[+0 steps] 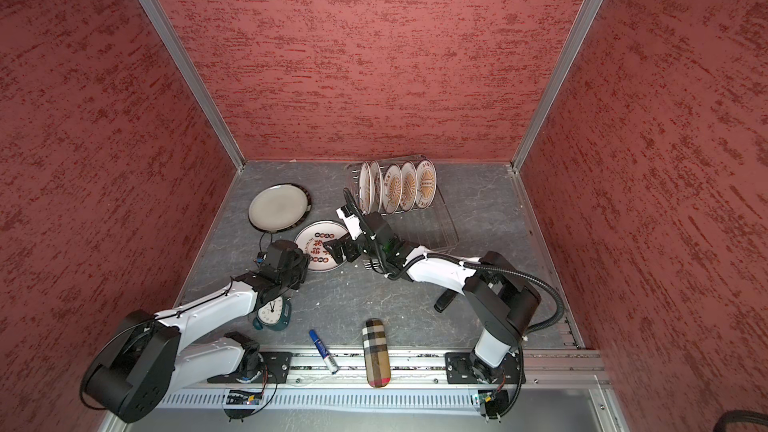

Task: Unload the plates from the dish rack
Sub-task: 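Lower the plate beside the stack with the left gripper while the right nears the rack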

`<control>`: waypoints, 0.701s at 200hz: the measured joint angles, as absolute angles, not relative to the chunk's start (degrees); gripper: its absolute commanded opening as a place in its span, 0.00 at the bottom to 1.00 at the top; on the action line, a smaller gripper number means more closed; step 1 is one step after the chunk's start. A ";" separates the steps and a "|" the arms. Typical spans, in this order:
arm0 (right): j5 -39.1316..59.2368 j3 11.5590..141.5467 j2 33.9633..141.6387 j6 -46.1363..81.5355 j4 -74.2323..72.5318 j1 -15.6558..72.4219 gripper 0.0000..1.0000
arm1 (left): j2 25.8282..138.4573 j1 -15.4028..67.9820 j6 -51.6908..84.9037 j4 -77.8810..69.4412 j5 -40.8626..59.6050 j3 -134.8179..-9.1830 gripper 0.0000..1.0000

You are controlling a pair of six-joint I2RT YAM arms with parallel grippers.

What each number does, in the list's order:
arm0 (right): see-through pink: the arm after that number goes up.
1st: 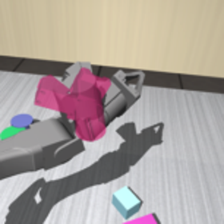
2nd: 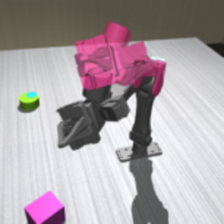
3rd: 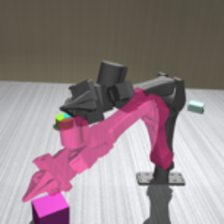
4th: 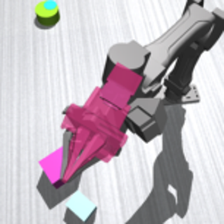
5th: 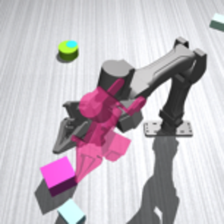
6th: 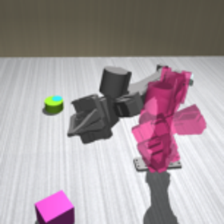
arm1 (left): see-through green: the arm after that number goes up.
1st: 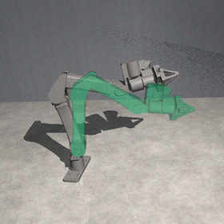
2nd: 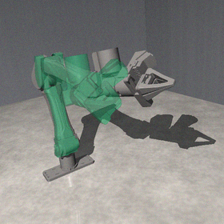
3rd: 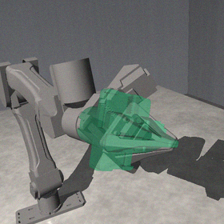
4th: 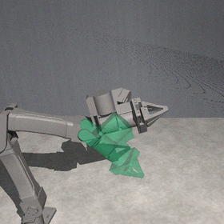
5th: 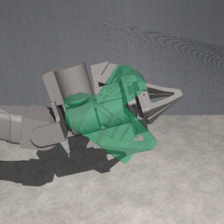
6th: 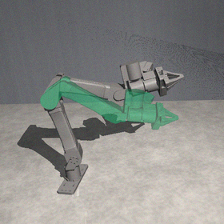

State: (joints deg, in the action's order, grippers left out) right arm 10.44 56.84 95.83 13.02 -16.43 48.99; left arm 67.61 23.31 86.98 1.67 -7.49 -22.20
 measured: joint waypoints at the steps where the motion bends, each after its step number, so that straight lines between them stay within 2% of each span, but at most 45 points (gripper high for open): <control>1: 10.44 56.84 95.83 13.02 -16.43 48.99 0.99 | 67.61 23.31 87.00 1.69 -7.51 -22.20 0.42; 27: 10.44 56.84 96.14 13.02 -16.40 48.99 0.99 | 67.83 23.33 87.24 1.69 -7.79 -22.20 0.44; 47: 10.44 56.84 96.14 12.99 -16.40 48.99 0.99 | 67.83 23.33 87.39 1.67 -8.14 -22.17 0.53; 140: 9.76 56.84 96.14 12.95 -16.43 48.99 0.99 | 67.96 23.31 88.68 3.01 -10.96 -22.17 0.55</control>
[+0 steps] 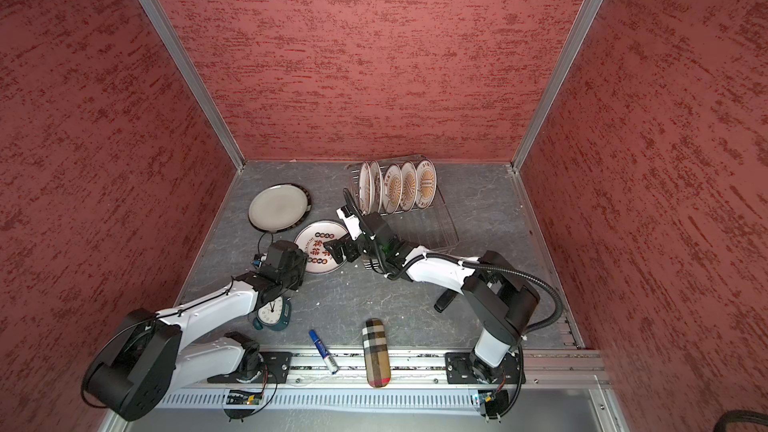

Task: Unload the plates from the dish rack
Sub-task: 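Lower the plate beside the stack with the left gripper while the right nears the rack, then open the left gripper and lift off while the right gripper reaches into the rack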

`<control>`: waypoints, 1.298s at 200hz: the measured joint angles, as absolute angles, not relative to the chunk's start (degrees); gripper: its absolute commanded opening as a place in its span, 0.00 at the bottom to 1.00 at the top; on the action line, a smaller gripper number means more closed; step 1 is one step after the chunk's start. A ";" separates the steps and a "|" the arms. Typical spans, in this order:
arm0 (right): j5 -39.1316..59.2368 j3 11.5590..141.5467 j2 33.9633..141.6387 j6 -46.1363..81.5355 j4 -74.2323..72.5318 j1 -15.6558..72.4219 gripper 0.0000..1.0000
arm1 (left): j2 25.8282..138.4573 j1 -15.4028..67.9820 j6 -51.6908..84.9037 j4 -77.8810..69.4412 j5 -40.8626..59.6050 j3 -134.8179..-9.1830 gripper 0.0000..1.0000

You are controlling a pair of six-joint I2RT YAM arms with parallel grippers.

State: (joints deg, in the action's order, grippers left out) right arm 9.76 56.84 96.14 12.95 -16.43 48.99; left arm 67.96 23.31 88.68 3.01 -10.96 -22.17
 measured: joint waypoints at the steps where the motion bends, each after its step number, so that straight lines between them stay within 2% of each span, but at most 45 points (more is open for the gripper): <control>1: 9.76 56.84 96.14 12.95 -16.40 48.99 0.99 | 67.96 23.31 88.68 3.05 -11.03 -22.17 0.55; 39: 8.88 56.84 96.12 13.02 -16.43 48.99 0.99 | 67.40 22.90 88.97 4.49 -12.05 -22.17 0.56; 61: 7.84 56.82 96.09 13.02 -16.43 48.99 0.99 | 64.69 22.79 89.27 6.42 -13.91 -21.93 0.74; 96: 5.15 54.74 94.61 13.28 -18.17 49.01 0.99 | 55.72 22.79 89.17 7.38 -18.09 -18.68 0.90; 108: 4.32 52.93 93.36 13.52 -19.66 49.04 0.99 | 52.25 23.18 88.42 8.27 -19.99 -17.58 1.00; 148: 2.48 47.37 88.38 14.90 -25.08 49.04 0.99 | 38.92 27.40 79.70 4.58 -26.98 -12.84 1.00; 183: -0.10 44.73 84.79 17.19 -29.17 49.04 0.99 | 28.86 28.21 68.51 -4.51 -26.46 -5.39 1.00; 217: -2.83 40.71 80.42 18.76 -32.67 48.73 0.99 | 22.83 28.27 57.49 -13.61 -19.22 -2.55 1.00; 259: -5.15 39.77 77.52 20.84 -32.93 45.06 0.99 | 23.64 29.23 47.11 -28.10 -6.13 -1.28 1.00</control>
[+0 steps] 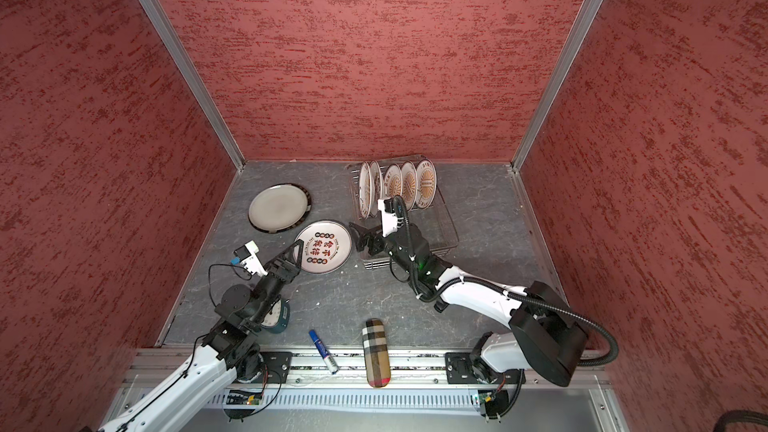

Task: Unload the plates from the dish rack
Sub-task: 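Open the left gripper and lift off while the right gripper reaches into the rack, then grip the top edge of the next red-green lettered plate with the right gripper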

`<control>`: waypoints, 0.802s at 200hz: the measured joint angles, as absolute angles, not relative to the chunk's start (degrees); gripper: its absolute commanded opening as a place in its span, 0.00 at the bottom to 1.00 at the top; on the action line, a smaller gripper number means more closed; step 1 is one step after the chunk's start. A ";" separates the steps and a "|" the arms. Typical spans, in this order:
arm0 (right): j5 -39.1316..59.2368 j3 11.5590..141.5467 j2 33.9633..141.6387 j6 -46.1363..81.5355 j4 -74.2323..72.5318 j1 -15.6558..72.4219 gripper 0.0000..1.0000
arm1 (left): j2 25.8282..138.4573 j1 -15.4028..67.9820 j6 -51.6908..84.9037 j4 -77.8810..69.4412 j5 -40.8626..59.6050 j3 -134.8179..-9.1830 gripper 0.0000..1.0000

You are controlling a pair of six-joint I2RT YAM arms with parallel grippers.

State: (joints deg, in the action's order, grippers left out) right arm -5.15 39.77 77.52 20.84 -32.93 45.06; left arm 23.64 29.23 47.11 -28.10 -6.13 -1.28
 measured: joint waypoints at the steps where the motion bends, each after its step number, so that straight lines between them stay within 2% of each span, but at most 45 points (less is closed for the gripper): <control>1: -5.17 39.75 77.47 20.86 -32.95 44.97 0.99 | 23.70 29.28 46.96 -28.32 -5.93 -1.28 1.00; 80: -7.42 41.78 78.13 22.06 -29.28 37.28 0.91 | 34.74 33.56 37.67 -40.53 3.31 -1.45 1.00; 101: -7.84 45.52 80.47 21.76 -26.87 36.27 0.85 | 37.26 34.48 35.97 -41.63 4.47 -2.31 1.00; 133: -9.34 51.94 84.31 20.60 -22.81 35.64 0.69 | 40.71 35.11 35.09 -43.90 4.40 -3.46 0.99; 160: -12.03 57.14 88.38 19.68 -19.53 35.59 0.65 | 42.57 35.38 35.07 -45.10 3.97 -3.46 0.99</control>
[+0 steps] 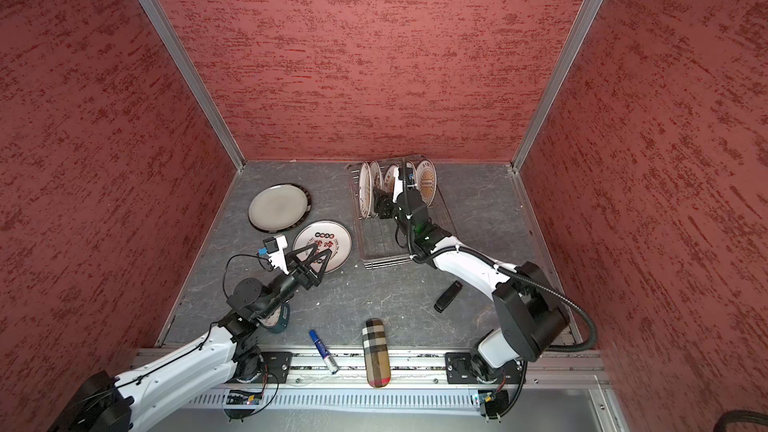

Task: Unload the plates from the dish rack
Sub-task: 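Grip the top edge of the next red-green lettered plate with the right gripper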

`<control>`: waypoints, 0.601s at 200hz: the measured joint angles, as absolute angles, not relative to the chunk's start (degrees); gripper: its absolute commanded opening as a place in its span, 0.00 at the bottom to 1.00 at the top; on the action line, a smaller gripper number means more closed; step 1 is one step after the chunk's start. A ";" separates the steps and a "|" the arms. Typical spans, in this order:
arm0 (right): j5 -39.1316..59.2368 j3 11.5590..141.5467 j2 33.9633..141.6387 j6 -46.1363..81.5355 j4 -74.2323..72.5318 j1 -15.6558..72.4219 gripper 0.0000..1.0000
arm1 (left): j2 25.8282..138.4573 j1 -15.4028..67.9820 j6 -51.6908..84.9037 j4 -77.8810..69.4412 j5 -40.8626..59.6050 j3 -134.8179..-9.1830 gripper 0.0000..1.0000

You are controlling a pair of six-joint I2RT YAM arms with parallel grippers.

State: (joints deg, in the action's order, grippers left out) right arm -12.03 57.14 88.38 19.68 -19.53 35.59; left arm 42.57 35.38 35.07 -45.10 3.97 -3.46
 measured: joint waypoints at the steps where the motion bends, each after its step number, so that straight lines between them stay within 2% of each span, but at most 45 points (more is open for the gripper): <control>1: -12.16 57.41 88.62 19.57 -19.38 35.59 0.64 | 42.61 35.40 35.07 -45.12 3.97 -3.46 0.99; 10: -12.84 58.94 89.93 19.29 -18.00 35.53 0.63 | 42.92 35.44 35.05 -45.36 3.97 -3.46 1.00; 30: -14.26 62.59 93.21 18.79 -15.07 35.38 0.52 | 43.13 35.44 35.03 -45.71 3.88 -3.46 0.99; 67: -16.16 67.31 98.17 18.37 -11.18 35.24 0.48 | 43.07 35.55 35.03 -45.87 2.70 -3.46 0.99; 102: -19.38 70.30 101.32 18.02 -8.25 35.22 0.38 | 42.81 35.70 35.03 -45.71 1.48 -3.46 1.00; 120: -21.10 71.79 102.50 18.04 -7.14 35.24 0.36 | 42.85 35.70 35.03 -45.01 0.56 -3.46 0.99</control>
